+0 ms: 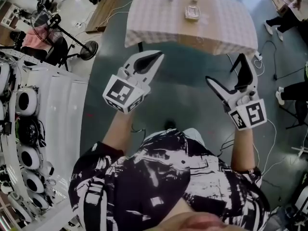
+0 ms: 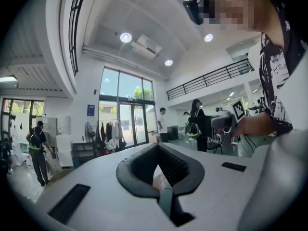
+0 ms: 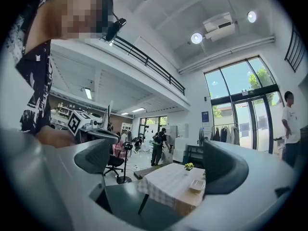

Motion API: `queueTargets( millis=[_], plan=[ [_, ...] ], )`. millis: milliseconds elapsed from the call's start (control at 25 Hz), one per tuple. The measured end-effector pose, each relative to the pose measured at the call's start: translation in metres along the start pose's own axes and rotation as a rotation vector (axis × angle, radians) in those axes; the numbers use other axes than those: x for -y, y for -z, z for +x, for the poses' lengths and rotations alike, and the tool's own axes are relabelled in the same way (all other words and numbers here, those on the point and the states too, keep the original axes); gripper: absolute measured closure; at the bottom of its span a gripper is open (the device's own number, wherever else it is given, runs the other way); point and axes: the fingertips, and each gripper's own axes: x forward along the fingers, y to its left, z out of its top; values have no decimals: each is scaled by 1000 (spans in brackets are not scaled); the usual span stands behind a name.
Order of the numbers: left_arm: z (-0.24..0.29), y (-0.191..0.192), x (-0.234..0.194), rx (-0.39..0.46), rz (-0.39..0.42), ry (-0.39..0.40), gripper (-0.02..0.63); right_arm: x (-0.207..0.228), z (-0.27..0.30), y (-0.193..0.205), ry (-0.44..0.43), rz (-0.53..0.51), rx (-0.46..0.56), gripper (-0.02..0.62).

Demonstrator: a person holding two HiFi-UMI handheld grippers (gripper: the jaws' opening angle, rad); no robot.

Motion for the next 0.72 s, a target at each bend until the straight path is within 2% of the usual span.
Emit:
queueTargets(
  millis=[200, 400, 720],
  plan=[
    [38, 7, -34, -20, -5, 25, 606, 30, 38, 7, 2, 4, 2, 20],
    [78, 24, -69, -37, 4, 11, 606, 69, 76, 33, -10, 14, 9, 20],
    [184, 34, -150, -58, 6, -29, 606, 181, 168, 70, -54, 33, 9, 20]
  ],
)
